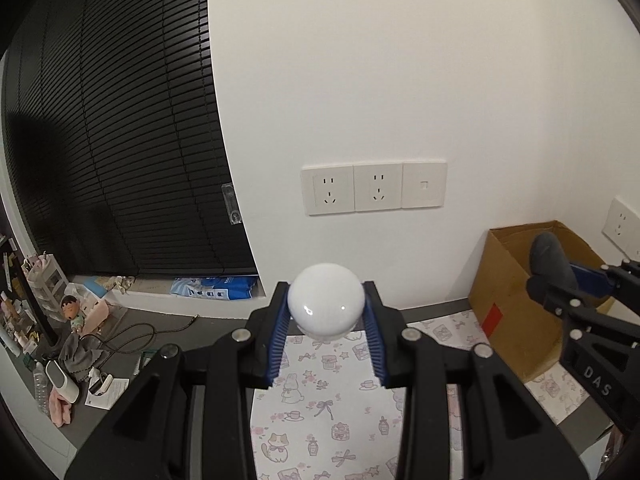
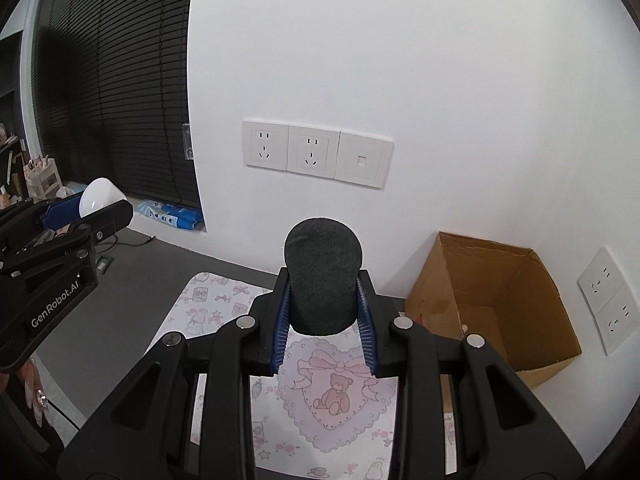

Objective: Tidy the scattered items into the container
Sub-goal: 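Lift the white ball and black pad and carry them over the box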

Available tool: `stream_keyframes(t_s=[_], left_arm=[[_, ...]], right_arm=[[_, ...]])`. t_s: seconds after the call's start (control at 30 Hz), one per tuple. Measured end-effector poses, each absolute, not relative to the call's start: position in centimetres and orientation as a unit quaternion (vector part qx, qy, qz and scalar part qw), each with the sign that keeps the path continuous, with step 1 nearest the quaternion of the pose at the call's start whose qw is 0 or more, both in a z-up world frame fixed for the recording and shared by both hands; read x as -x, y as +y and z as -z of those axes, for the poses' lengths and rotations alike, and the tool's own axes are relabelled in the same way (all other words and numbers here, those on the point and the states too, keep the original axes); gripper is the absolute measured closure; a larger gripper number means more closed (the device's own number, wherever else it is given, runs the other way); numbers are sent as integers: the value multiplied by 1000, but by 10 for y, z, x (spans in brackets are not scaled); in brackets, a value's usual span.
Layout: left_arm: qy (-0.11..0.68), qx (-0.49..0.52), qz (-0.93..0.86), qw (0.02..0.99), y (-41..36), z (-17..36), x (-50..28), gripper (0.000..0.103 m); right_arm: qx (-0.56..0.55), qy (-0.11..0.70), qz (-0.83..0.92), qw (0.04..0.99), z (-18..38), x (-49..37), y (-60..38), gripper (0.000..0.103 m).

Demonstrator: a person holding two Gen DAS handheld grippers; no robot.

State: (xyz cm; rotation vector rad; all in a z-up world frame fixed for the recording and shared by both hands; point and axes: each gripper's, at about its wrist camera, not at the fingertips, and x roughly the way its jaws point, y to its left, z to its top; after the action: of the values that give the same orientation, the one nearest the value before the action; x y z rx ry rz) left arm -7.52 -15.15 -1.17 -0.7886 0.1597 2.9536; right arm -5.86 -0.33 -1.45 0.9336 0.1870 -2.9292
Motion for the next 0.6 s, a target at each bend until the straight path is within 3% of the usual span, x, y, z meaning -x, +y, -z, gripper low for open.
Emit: stream_keyframes(t_s=[0.6], left_arm=[[62,265,-961,42,-60,8,68,68]], right_arm=[[-293,58,954,25,8,56,86,72]])
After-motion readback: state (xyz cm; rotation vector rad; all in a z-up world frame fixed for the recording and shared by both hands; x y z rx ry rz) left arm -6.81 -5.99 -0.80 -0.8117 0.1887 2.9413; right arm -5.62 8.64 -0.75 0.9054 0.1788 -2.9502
